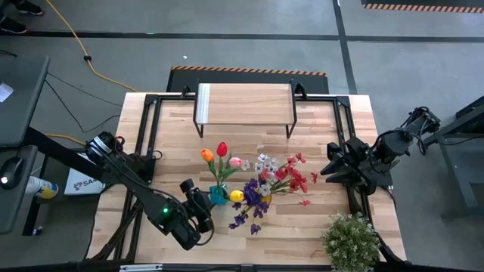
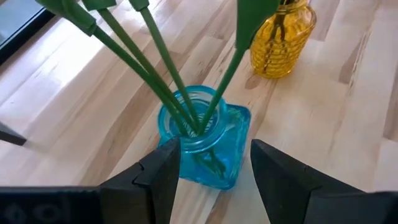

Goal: Pick and place flowers into a vace then onto a shelf
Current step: Put the blue flower vase on the shelf

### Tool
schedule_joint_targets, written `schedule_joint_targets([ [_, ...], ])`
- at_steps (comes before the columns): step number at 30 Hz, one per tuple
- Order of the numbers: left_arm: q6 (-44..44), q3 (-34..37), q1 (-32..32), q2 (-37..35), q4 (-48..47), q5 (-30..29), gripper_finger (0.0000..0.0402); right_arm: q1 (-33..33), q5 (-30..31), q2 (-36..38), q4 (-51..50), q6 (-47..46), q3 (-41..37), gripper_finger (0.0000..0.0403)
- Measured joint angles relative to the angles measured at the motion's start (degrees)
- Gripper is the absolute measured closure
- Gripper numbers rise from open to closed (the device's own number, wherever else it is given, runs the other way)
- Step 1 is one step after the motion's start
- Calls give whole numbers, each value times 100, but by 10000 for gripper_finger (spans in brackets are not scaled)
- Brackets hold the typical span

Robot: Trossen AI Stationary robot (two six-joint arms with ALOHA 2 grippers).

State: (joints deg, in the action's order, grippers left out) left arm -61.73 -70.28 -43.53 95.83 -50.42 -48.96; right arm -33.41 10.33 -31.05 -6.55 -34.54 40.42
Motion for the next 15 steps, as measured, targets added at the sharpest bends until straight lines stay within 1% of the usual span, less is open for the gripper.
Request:
schedule_joint_targets([
  [10,0,5,0,-2,-205,54,174,1,43,1,13,2,0,272],
  [15,0,283,0,-9,46,7,174,0,44,0,24,2,0,272],
])
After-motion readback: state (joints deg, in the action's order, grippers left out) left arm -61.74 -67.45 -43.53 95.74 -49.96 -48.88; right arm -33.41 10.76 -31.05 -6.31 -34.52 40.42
